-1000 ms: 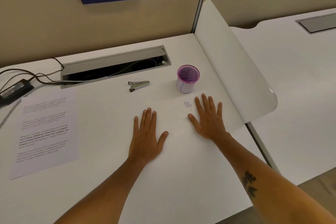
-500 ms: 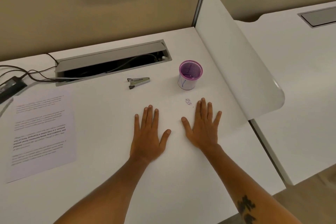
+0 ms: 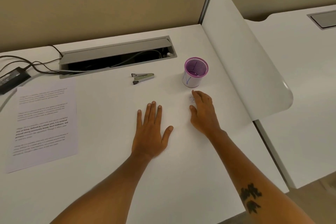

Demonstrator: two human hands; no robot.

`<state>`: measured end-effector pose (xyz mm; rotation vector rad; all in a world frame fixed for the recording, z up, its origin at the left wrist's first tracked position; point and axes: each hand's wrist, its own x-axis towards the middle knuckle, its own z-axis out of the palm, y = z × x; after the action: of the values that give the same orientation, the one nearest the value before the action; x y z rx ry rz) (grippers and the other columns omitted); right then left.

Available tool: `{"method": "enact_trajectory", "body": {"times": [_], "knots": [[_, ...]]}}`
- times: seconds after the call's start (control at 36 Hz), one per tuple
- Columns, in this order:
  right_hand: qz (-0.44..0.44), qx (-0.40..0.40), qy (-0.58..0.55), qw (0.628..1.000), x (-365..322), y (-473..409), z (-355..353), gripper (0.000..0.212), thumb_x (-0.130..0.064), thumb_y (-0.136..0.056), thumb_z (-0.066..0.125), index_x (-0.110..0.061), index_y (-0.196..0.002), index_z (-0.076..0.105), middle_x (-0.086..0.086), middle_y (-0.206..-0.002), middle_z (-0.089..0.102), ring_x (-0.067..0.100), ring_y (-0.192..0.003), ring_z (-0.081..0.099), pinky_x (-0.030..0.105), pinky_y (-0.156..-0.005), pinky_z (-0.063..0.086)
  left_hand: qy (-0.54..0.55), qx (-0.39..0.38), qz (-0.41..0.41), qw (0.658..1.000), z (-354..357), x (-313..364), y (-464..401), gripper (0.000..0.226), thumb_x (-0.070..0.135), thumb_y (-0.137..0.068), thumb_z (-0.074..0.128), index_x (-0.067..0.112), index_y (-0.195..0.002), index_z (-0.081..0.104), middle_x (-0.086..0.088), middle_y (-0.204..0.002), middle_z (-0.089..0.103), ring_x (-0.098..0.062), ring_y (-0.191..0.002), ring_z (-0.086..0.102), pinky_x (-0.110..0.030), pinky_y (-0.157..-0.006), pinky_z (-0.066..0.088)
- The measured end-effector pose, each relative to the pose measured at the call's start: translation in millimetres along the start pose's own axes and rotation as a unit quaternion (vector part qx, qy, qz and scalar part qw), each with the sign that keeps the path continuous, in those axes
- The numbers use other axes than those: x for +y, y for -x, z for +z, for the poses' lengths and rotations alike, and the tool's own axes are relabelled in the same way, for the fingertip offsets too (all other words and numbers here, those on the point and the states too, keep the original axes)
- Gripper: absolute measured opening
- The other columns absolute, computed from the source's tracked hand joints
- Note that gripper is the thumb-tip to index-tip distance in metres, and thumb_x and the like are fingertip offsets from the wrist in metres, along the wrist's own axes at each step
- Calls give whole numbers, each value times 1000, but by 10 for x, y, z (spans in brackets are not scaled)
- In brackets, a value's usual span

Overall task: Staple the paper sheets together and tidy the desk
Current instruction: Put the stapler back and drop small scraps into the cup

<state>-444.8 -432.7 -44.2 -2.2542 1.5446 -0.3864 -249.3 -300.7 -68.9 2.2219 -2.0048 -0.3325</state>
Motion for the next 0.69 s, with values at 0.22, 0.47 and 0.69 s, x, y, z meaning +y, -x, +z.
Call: {"method": "enact_trajectory", "body": {"times": [0.22,0.47,0.69], "knots": [[-169,-79,89,978,195,-246,-173,49,6,-93,67,-9,-139,63,12,-141,60,31,-129,56,35,-96,54,6,-2,-2,1000,-10,5,-1,83,66,-107,18,13,-170,3,-10,-180,-4,-26,-167,-5,-59,-134,8],[-228,-87,117,963,254,-420,-262,30,7,-88,72,-5,-115,77,13,-111,72,33,-95,68,32,-75,55,9,-2,-3,1000,-9,2,7,83,65,-107,16,14,-170,3,-10,-180,-4,-26,-167,-5,-59,-134,9],[-225,-56,144,962,222,-441,-173,40,23,-70,66,1,-101,78,17,-88,72,39,-78,65,46,-63,59,12,0,-3,1000,-13,7,1,82,64,-107,18,14,-170,5,-10,-180,-1,-26,-167,-3,-59,-134,9]]}}
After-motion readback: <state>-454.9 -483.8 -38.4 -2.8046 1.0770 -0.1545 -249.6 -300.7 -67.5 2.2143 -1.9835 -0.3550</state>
